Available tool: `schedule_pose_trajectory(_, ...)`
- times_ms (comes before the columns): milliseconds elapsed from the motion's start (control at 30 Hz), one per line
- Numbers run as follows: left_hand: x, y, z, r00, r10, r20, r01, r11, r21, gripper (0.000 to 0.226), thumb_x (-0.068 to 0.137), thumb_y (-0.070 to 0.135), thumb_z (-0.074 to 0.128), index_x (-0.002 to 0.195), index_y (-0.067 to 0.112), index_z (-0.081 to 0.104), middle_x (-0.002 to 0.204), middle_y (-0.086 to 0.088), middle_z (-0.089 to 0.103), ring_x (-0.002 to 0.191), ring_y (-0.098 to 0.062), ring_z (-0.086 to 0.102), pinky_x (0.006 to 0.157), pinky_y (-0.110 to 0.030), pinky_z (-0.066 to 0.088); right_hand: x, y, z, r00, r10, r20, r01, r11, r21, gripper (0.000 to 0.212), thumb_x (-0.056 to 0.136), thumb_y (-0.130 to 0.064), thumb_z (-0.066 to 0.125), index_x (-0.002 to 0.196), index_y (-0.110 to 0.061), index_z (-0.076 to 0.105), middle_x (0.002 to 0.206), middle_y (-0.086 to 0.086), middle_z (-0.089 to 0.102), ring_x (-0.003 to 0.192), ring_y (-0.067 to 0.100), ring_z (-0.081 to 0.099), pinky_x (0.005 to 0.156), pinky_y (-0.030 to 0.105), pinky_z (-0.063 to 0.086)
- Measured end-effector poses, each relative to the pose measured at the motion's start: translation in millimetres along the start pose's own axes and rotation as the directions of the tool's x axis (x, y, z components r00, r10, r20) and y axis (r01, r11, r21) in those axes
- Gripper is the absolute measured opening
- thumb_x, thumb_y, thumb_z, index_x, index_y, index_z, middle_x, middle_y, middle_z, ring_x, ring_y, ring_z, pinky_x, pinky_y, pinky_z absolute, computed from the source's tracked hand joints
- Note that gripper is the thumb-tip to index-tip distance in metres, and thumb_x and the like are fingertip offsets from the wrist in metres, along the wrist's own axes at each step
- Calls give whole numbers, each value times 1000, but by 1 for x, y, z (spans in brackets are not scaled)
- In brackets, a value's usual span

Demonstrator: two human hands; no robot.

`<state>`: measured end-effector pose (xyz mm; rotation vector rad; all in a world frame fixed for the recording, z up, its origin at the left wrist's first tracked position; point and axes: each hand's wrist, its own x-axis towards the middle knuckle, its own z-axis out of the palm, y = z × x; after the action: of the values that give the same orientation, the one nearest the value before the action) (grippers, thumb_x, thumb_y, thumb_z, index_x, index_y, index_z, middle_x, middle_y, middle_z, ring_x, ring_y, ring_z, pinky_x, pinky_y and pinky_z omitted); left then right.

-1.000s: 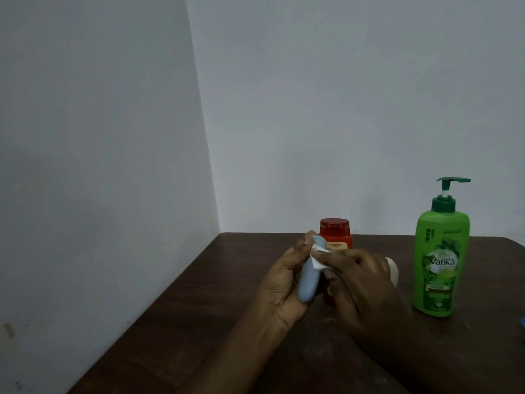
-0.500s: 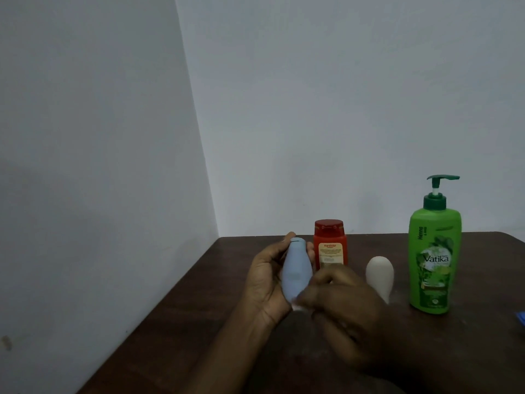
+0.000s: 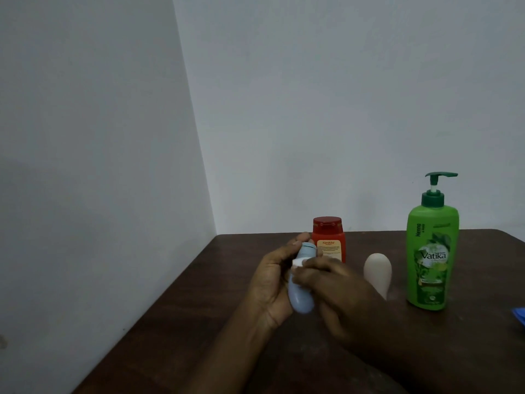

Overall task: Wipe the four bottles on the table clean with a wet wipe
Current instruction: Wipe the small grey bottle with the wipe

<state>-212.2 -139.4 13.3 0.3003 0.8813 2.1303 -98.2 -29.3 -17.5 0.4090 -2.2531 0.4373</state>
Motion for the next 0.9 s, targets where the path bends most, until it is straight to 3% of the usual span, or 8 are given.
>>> schedule_pose_trajectory(100, 2, 3, -3, 996, 45, -82, -47, 999, -27, 26, 89, 7, 70, 113, 3, 79, 102, -18, 75, 84, -27, 73, 74, -38, 63, 1, -9, -7, 986, -74, 151, 75, 997, -1, 37, 95, -24, 52, 130, -30, 62, 138, -7, 61, 129, 8, 56, 103, 32, 52)
schedule_pose_trajectory(233, 5, 5, -5, 986, 109, -126, -115, 993, -38, 35, 79, 9, 74, 113, 1, 77, 102, -17, 76, 81, -25, 73, 82, -39, 63, 1, -18, -21, 970, -143, 195, 134, 989, 60, 23, 94, -20, 58, 110, -32, 70, 108, -14, 70, 101, -1, 65, 85, 27, 55)
schedule_pose_trajectory(367, 1, 6, -3, 990, 125, -69, -128, 991, -41, 40, 80, 6, 72, 120, 2, 74, 98, -16, 75, 74, -24, 73, 82, -37, 61, 0, -12, -24, 986, -104, -132, 112, 992, 58, 14, 94, -15, 61, 100, -14, 75, 93, -7, 71, 85, 0, 63, 79, 17, 49)
schedule_pose_trajectory(467, -2, 1, 3, 995, 95, -27, -96, 995, -30, 36, 81, 0, 68, 116, 2, 74, 95, -16, 76, 73, -24, 76, 65, -34, 65, 3, -6, -26, 922, -4, -387, -7, 1000, -26, 22, 97, -17, 56, 103, -6, 75, 101, -8, 69, 96, 0, 64, 88, 14, 45)
schedule_pose_trajectory(533, -4, -4, 5, 997, 82, -2, -82, 997, -17, 34, 80, -3, 67, 113, 2, 74, 101, -17, 76, 80, -24, 77, 68, -34, 65, 3, -1, -23, 903, 81, -422, -93, 996, -8, 24, 97, -15, 55, 112, -8, 73, 107, -8, 68, 105, -6, 60, 94, 12, 44)
schedule_pose_trajectory(600, -5, -6, 6, 996, 82, 19, -82, 996, -34, 36, 80, -5, 67, 114, 1, 74, 107, -18, 75, 88, -25, 77, 72, -36, 65, 1, 1, -13, 936, 97, -340, -96, 995, 18, 29, 94, -8, 58, 121, -9, 70, 114, -2, 71, 112, -3, 61, 98, 9, 44)
schedule_pose_trajectory(733, -6, 0, 4, 992, 127, -2, -127, 991, -51, 35, 85, -3, 64, 118, 4, 72, 112, -18, 77, 90, -27, 77, 70, -39, 65, -3, 0, 0, 987, -41, -156, 55, 995, 85, 37, 90, 0, 63, 125, -9, 68, 125, 2, 69, 120, 9, 63, 100, 25, 51)
schedule_pose_trajectory(900, 4, 12, -6, 975, 169, -144, -174, 985, -19, 23, 98, 6, 58, 119, 3, 66, 112, -17, 77, 95, -26, 68, 84, -36, 58, -3, -3, -7, 992, -119, 35, 112, 980, 162, 37, 94, -3, 63, 126, -20, 68, 113, -7, 72, 103, 7, 68, 82, 32, 57)
